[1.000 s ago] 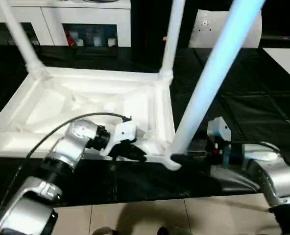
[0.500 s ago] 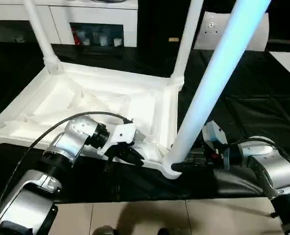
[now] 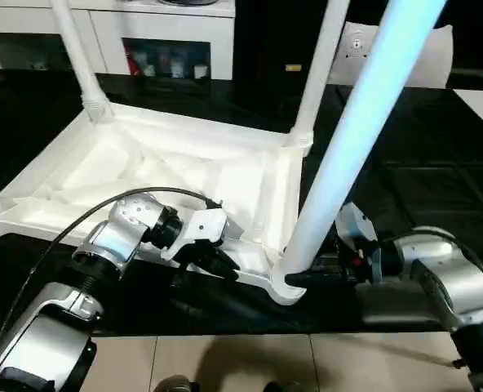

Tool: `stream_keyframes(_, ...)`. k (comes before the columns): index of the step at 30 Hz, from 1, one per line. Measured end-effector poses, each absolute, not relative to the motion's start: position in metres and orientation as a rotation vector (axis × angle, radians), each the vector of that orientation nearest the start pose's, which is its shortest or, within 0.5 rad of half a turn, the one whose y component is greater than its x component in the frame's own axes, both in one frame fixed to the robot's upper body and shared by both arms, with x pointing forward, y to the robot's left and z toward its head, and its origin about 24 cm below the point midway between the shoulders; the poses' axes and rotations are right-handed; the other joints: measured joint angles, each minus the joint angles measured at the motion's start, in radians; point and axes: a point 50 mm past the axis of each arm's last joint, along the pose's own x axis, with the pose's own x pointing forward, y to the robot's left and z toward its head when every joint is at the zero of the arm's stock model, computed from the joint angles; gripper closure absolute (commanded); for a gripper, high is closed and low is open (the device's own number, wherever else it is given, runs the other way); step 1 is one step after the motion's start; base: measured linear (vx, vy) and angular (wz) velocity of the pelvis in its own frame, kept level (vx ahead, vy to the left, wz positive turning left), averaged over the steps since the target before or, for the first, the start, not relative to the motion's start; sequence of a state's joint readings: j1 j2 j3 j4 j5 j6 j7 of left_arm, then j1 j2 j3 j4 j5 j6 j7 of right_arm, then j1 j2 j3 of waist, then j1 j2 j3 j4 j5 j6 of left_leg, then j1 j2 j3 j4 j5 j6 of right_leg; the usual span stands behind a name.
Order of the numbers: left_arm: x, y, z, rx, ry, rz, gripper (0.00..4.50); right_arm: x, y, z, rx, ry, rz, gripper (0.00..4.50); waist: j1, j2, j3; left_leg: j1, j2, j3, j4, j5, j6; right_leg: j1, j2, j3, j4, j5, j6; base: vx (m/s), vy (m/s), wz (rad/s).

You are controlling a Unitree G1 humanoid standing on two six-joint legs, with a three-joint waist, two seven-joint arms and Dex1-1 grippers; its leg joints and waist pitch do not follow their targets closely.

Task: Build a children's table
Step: Rotate leg to tighten

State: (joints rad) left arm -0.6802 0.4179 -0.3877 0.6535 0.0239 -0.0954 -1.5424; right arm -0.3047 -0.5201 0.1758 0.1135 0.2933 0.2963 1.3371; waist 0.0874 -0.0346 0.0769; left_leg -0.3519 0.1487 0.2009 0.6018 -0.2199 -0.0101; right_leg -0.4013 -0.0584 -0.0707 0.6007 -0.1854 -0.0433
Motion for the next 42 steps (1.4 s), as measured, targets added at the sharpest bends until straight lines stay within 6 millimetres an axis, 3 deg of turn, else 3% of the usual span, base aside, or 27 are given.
stream_keyframes(2, 0.310, 0.128, 0.067, 0.551, 0.462, -1.717, 4.50, 0.260, -0.158, 0.072, -0.099, 0.329, 1.409, 2.53, 0.001, 0.000, 0.000, 0.001, 0.000, 0.000, 0.000, 0.000, -0.001, 0.001, 0.000, 0.000, 0.000, 0.000, 0.000, 0.000, 0.000, 0.00)
stream_keyframes(5, 0.316, 0.130, 0.065, 0.490, 0.497, -1.583, 4.50, 0.262, -0.150, 0.064, -0.025, 0.284, 1.212, 2.53, -0.008, 0.002, -0.002, 0.004, 0.000, 0.000, 0.000, 0.000, -0.011, 0.004, 0.000, 0.000, 0.001, 0.000, 0.001, 0.000, 0.000, 0.00)
stream_keyframes(10, 0.326, 0.107, 0.058, 0.377, 0.495, -1.353, 4.50, 0.277, -0.149, 0.058, 0.029, 0.271, 0.819, 2.54, -0.053, 0.005, -0.004, 0.011, 0.000, -0.002, 0.000, 0.004, -0.015, 0.012, 0.000, -0.002, -0.012, -0.001, 0.003, -0.034, 0.002, -0.02)
stream_keyframes(13, 0.328, 0.094, 0.054, 0.319, 0.501, -1.272, 4.50, 0.283, -0.146, 0.055, 0.055, 0.278, 0.662, 2.54, -0.068, 0.006, -0.004, 0.017, 0.000, -0.002, -0.002, 0.004, -0.014, 0.021, 0.000, -0.005, -0.025, -0.001, 0.003, 0.000, 0.000, 0.00)
stream_keyframes(18, 0.333, 0.070, 0.054, 0.279, 0.494, -1.106, 4.50, 0.302, -0.130, 0.057, 0.127, 0.277, 0.364, 2.54, -0.091, 0.006, -0.003, 0.013, -0.004, -0.001, -0.001, 0.003, -0.013, 0.021, -0.003, -0.001, -0.032, -0.001, 0.003, 0.000, 0.000, 0.00)
stream_keyframes(19, 0.333, 0.066, 0.054, 0.282, 0.486, -1.085, 4.50, 0.305, -0.129, 0.058, 0.126, 0.276, 0.331, 2.19, -0.095, 0.006, -0.003, 0.010, -0.004, -0.001, -0.001, 0.003, -0.012, 0.019, -0.003, -0.001, -0.034, -0.001, 0.003, 0.000, 0.000, 0.00)
stream_keyframes(30, 0.333, 0.072, 0.061, 0.343, 0.433, -1.123, 4.50, 0.302, -0.130, 0.061, 0.130, 0.208, 0.387, 1.10, -0.085, 0.006, -0.003, 0.001, -0.003, -0.001, -0.007, 0.000, -0.005, 0.008, -0.001, 0.000, -0.030, 0.021, 0.009, 0.000, 0.000, 0.00)
stream_keyframes(34, 0.330, 0.086, 0.063, 0.384, 0.401, -1.182, 4.50, 0.294, -0.138, 0.061, 0.092, 0.194, 0.531, 0.75, -0.085, 0.006, -0.003, -0.002, -0.002, -0.001, -0.011, 0.002, -0.006, -0.001, 0.001, 0.000, -0.023, 0.019, 0.009, 0.000, 0.000, 0.00)
stream_keyframes(37, 0.325, 0.098, 0.063, 0.408, 0.375, -1.260, 4.50, 0.284, -0.158, 0.062, -0.007, 0.207, 0.699, 0.58, -0.082, 0.008, -0.003, -0.002, -0.002, -0.001, -0.013, 0.005, -0.002, -0.002, 0.001, 0.000, -0.023, 0.016, 0.009, 0.000, 0.000, 0.00)
stream_keyframes(42, 0.318, 0.114, 0.063, 0.434, 0.380, -1.379, 4.50, 0.276, -0.169, 0.074, -0.055, 0.199, 0.915, 0.35, -0.074, 0.007, -0.002, -0.004, -0.001, -0.001, -0.012, 0.005, -0.001, -0.002, 0.001, -0.001, -0.023, 0.016, 0.009, 0.000, 0.000, 0.00)
